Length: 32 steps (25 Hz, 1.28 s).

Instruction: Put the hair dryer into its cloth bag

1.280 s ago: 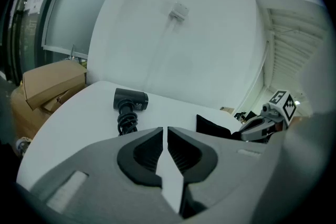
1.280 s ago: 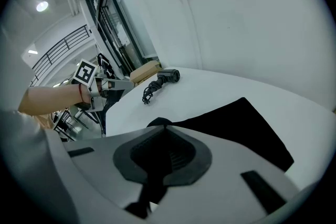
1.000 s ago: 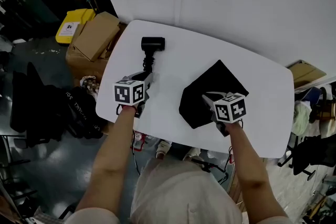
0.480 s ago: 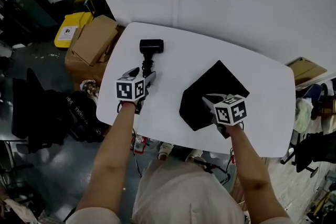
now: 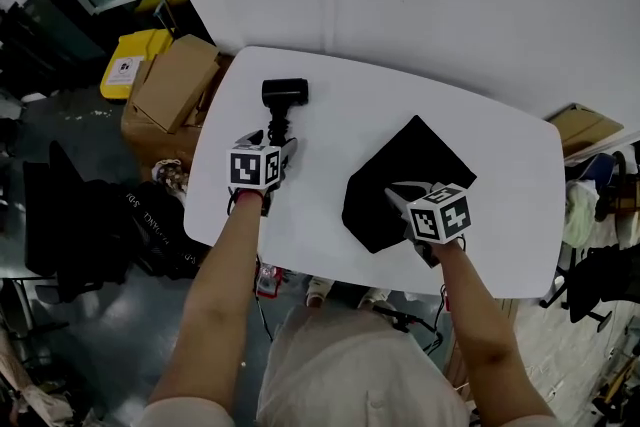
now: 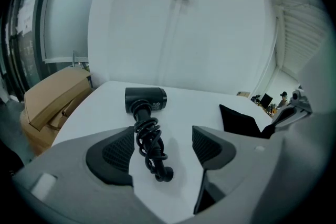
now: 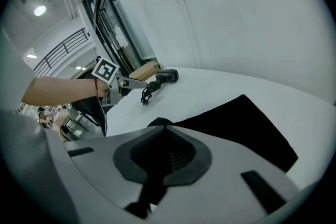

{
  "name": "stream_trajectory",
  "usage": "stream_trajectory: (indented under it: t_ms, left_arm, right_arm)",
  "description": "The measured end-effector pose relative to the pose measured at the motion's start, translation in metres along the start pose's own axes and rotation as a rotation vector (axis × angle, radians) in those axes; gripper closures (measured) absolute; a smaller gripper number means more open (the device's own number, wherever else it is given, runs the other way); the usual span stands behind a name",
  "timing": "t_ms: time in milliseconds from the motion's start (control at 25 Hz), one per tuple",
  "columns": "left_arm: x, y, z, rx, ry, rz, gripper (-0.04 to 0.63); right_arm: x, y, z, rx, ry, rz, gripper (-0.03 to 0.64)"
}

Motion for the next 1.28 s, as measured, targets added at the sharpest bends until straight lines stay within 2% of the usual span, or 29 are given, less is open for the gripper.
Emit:
stream_trajectory:
  t_ms: [680,1280]
  left_arm:
    - [0.006,0.025,0.039,-0.085,0.091,0.021,0.264]
    - [0.002,0.035,0.071,-0.129,0.128,0.036,0.264]
  right_arm:
    - [-0.005,-0.001,-0.002,-0.013,-0.041,0.035,0.594]
    - [-0.001,0.0,-0.005,-0.02,-0.064,0.07,0.594]
Point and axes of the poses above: the fingertips, and each gripper's own axes: z forward along the fingers, y to its left, x out of its underside, the point moved 2 cm from there along -z, backward along the fingers, and after that the axes turned 8 degrees about -z, right-handed, at the moved point
